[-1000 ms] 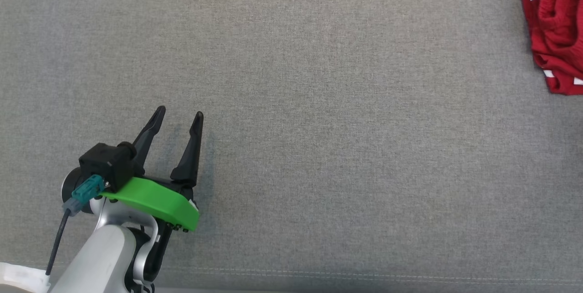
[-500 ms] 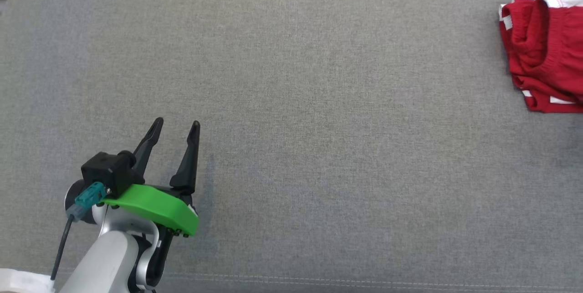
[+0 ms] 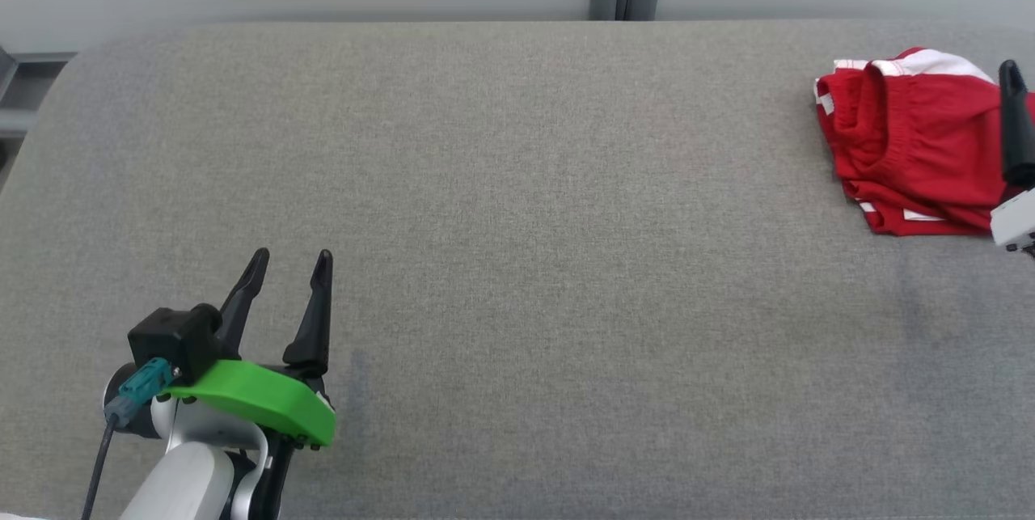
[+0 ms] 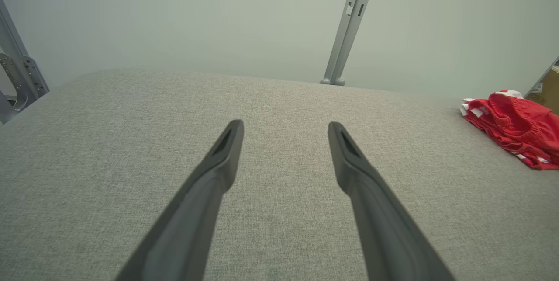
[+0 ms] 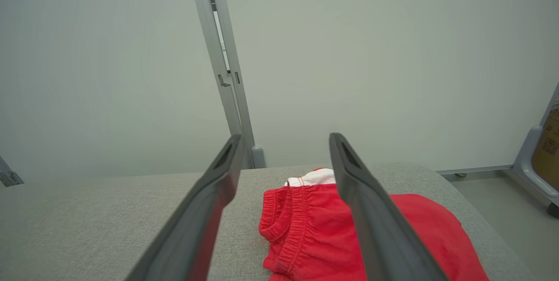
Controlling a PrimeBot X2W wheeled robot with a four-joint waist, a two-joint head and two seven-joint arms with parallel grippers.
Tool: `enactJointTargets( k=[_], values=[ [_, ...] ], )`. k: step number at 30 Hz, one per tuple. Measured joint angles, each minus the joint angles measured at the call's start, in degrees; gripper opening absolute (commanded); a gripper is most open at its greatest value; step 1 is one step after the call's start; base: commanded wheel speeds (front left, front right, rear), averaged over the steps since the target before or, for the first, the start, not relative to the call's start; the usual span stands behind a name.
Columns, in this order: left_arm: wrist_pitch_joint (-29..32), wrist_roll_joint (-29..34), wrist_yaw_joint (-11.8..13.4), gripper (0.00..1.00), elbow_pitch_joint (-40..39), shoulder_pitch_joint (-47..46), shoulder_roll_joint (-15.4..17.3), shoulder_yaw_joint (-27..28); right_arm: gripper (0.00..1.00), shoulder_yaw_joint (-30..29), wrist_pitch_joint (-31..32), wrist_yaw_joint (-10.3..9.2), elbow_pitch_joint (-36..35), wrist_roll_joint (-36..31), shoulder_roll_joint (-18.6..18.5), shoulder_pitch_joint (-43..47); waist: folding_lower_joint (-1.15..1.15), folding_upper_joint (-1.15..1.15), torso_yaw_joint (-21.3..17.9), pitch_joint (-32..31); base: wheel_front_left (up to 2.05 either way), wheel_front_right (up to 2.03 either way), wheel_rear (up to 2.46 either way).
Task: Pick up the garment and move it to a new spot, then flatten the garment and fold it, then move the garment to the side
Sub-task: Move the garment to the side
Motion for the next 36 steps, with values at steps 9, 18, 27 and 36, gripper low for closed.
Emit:
enactJointTargets(
  k=[9,18,27,36],
  values=[
    [-1.05,-1.64,0.07,1.0,-0.53,1.84,-0.3,2.0,1.0,1.26,-0.81,-1.33,-6.59,-1.79,3.77,6.81,0.0,0.0,-0.68,-4.84,0.0,0.0,0.0],
    [-1.35,-1.24,0.08,1.0,-1.53,3.63,-0.01,2.79,1.0,1.59,-1.14,-4.88,-10.31,-3.11,6.9,16.17,0.0,0.0,-0.77,-7.75,0.0,0.0,0.0],
    [-2.3,0.71,0.09,1.0,-2.41,5.94,0.38,2.35,1.0,1.55,-1.22,-6.81,-15.33,-5.32,9.05,20.58,0.0,0.0,-1.04,-8.13,0.0,0.0,0.0],
    [-2.37,0.8,0.1,1.0,-2.61,6.8,0.09,2.38,1.0,1.57,-1.22,-7.37,-20.22,-7.1,11.33,23.03,0.0,0.0,-1.26,-7.91,0.0,0.0,0.0]
  ],
)
